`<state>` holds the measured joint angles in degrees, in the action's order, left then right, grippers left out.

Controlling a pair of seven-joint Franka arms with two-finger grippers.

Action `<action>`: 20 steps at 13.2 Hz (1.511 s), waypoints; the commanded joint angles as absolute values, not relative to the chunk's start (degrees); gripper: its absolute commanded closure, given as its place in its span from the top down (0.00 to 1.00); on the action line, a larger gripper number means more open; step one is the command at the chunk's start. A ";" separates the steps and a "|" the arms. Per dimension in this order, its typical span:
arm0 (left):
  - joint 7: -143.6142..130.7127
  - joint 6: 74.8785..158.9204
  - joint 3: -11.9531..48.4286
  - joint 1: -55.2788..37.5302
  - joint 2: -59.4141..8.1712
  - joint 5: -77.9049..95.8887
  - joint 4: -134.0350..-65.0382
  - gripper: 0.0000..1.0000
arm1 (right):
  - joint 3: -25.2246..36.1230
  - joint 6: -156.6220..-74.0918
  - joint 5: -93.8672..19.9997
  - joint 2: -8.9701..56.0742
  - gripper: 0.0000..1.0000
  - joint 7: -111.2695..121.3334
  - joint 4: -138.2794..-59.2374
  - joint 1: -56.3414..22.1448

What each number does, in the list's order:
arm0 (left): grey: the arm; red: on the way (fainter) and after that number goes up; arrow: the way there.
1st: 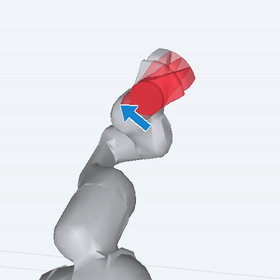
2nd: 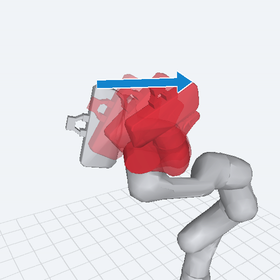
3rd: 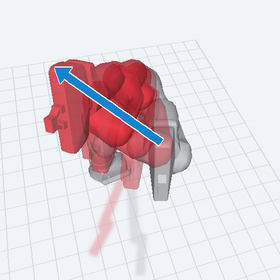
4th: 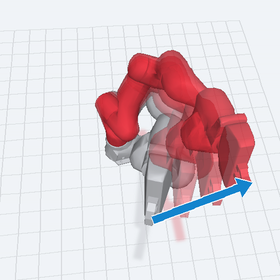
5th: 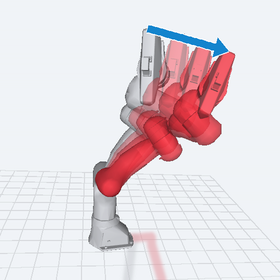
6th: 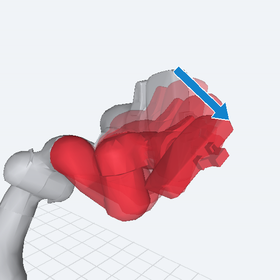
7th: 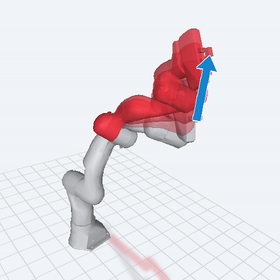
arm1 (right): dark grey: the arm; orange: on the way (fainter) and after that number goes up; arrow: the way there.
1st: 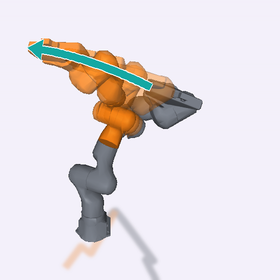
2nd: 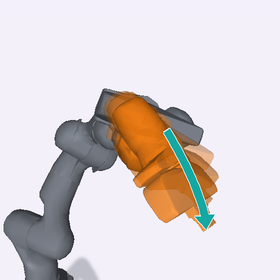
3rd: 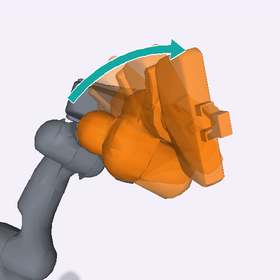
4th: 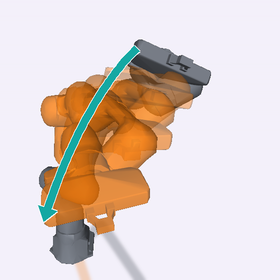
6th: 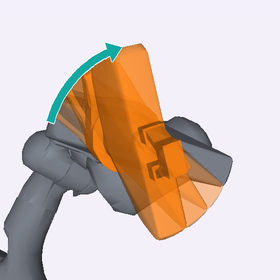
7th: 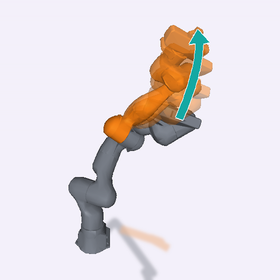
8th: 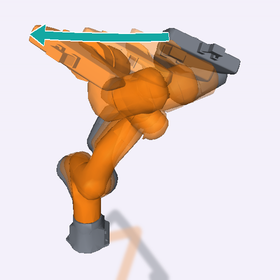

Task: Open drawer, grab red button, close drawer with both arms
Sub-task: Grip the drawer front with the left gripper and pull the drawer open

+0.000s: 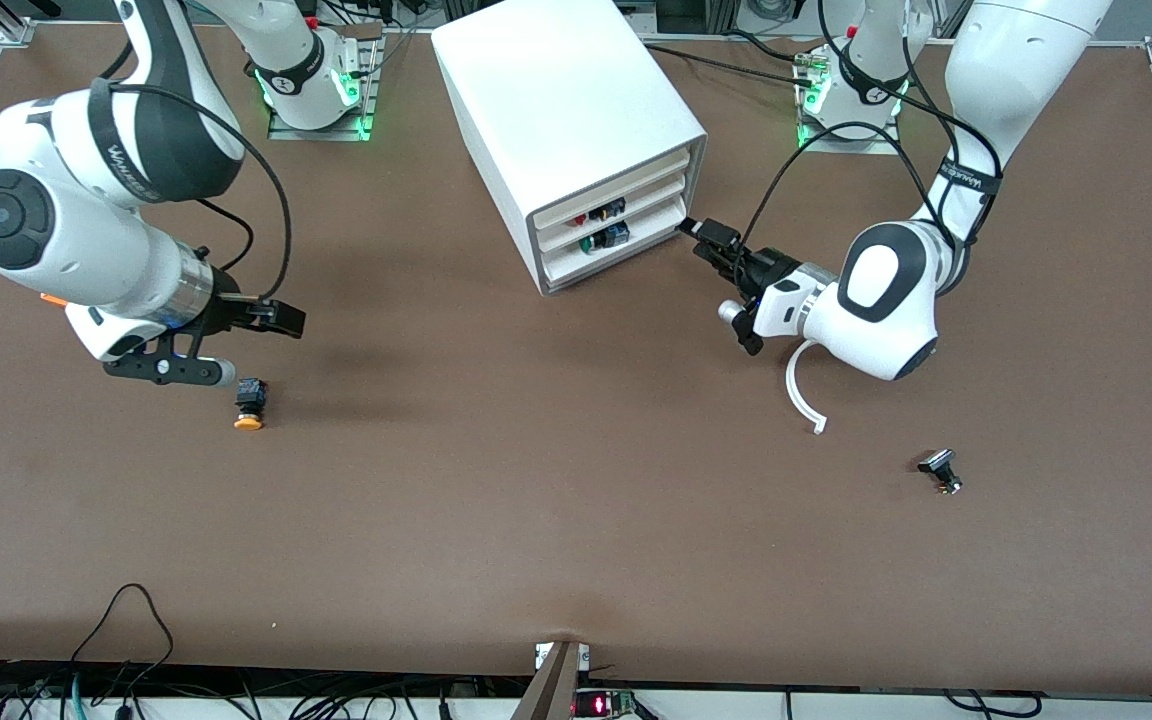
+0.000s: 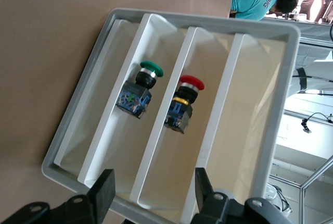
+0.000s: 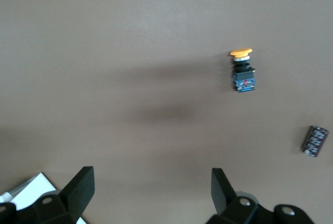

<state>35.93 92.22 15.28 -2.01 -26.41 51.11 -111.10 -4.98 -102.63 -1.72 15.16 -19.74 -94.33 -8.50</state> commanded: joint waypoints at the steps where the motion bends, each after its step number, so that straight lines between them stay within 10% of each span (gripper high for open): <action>1: 39.88 98.85 17.66 -1.49 -20.66 52.74 -118.81 0.70 | -4.66 -102.83 -2.20 17.57 0.99 -24.15 -91.86 -11.23; 10: 42.71 111.69 27.15 -1.41 -20.65 57.30 -124.89 0.62 | -4.66 -103.01 -2.20 23.29 0.99 -36.72 -84.91 -17.31; 14: 42.71 112.68 28.65 -1.41 -20.66 57.30 -125.16 0.44 | -4.66 -103.01 -2.37 23.99 0.99 -40.60 -84.29 -18.37; 16: 43.06 112.59 28.65 -1.49 -20.74 57.30 -125.16 0.00 | -4.66 -104.14 -4.73 23.99 0.99 -43.23 -84.29 -18.37; 20: 43.15 112.24 28.56 -1.58 -20.83 56.52 -124.37 0.00 | -4.22 -104.94 -8.26 23.91 0.99 -43.95 -84.55 -16.97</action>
<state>43.47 112.31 28.29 -1.96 -22.66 55.44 -123.47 -4.36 -105.21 -6.86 23.13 -43.90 -86.05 -17.92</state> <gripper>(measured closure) 0.846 0.004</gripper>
